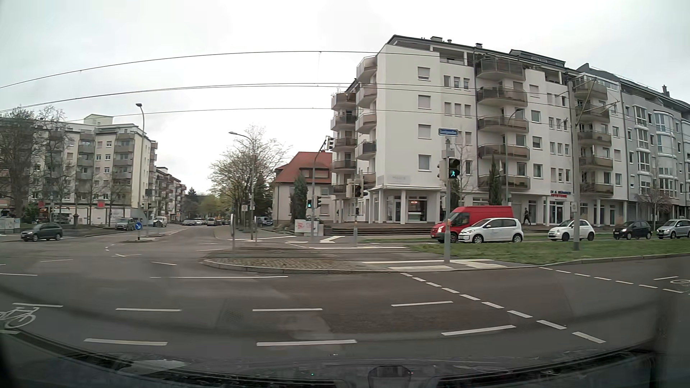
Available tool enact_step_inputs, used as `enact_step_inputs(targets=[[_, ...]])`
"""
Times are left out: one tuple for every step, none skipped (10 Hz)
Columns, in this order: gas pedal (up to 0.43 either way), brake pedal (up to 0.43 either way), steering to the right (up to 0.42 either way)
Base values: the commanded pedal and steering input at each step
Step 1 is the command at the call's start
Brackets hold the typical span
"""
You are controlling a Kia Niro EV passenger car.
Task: Follow the waypoints while adhering to traffic rules and regulations
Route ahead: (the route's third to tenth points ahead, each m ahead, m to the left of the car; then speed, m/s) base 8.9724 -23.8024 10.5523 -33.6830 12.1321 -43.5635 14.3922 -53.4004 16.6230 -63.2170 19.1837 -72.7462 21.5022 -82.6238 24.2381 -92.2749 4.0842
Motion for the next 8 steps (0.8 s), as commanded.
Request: enact_step_inputs(targets=[[0.169,0.000,0.410],[0.169,0.000,0.429],[0.169,0.000,0.446],[0.157,0.000,0.468],[0.157,0.000,0.487],[0.157,0.000,0.499],[0.157,0.000,0.500],[0.157,0.000,0.492]])
